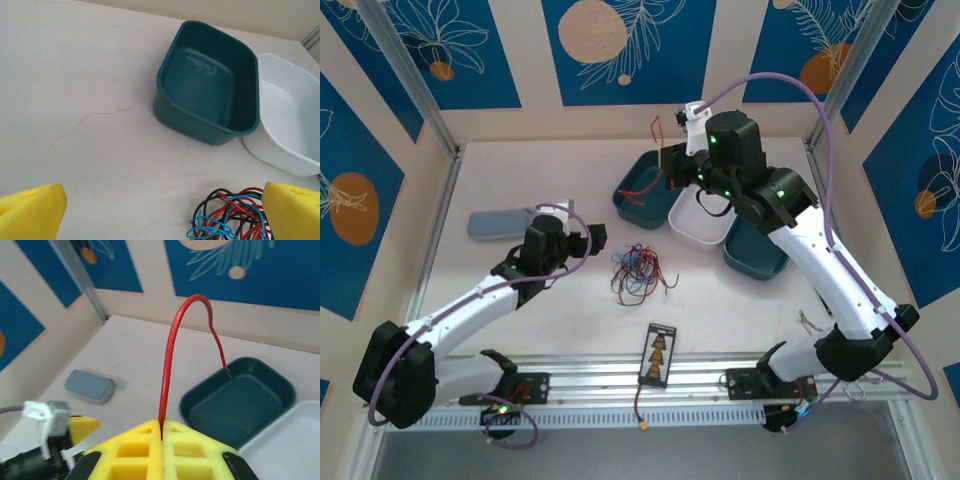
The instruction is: Untangle the cables
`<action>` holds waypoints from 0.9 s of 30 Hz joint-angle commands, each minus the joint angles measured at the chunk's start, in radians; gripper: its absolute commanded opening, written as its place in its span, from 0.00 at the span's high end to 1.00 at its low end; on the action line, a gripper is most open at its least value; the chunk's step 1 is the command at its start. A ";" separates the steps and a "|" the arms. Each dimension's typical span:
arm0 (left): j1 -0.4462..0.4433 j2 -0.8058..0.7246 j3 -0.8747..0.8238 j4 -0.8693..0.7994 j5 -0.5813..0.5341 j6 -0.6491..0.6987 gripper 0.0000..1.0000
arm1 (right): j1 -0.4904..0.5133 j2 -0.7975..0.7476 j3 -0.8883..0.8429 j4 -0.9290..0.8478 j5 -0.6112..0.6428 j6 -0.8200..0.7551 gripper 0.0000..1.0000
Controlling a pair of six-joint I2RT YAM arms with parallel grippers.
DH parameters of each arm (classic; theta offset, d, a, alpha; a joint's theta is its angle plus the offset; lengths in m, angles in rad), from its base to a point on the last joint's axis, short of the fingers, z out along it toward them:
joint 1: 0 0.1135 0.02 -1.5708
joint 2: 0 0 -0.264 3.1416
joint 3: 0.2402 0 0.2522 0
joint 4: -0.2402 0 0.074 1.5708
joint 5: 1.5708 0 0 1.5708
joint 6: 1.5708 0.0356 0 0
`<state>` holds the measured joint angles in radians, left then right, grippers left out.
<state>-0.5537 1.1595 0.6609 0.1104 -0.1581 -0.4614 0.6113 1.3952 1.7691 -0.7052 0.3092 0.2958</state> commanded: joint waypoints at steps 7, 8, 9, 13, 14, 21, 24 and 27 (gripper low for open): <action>0.004 -0.011 -0.007 -0.003 0.053 -0.008 0.00 | -0.225 -0.102 -0.144 -0.026 0.006 0.034 1.00; 0.006 -0.008 -0.005 -0.001 0.060 -0.009 0.00 | -0.257 -0.120 -0.170 -0.032 0.011 0.041 1.00; 0.005 -0.004 -0.003 0.000 0.067 -0.008 0.00 | -0.283 -0.138 -0.191 -0.037 0.014 0.047 1.00; 0.006 0.007 0.007 0.008 0.101 -0.002 0.00 | -0.414 -0.234 -0.296 -0.053 0.002 0.071 1.00; 0.005 0.012 0.010 0.010 0.109 -0.002 0.00 | -0.446 -0.258 -0.321 -0.060 0.002 0.074 1.00; 0.005 0.049 0.025 0.044 0.149 -0.007 0.00 | -0.643 -0.353 -0.475 -0.099 -0.021 0.086 1.00; 0.006 0.063 0.034 0.050 0.162 -0.010 0.00 | -0.706 -0.363 -0.536 -0.081 -0.077 0.090 1.00; 0.006 0.074 0.040 0.054 0.170 -0.014 0.00 | -0.735 -0.353 -0.588 -0.045 -0.131 0.081 1.00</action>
<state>-0.5537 1.2251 0.6662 0.1333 -0.0200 -0.4656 -0.1078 1.0397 1.2087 -0.7746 0.2577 0.3721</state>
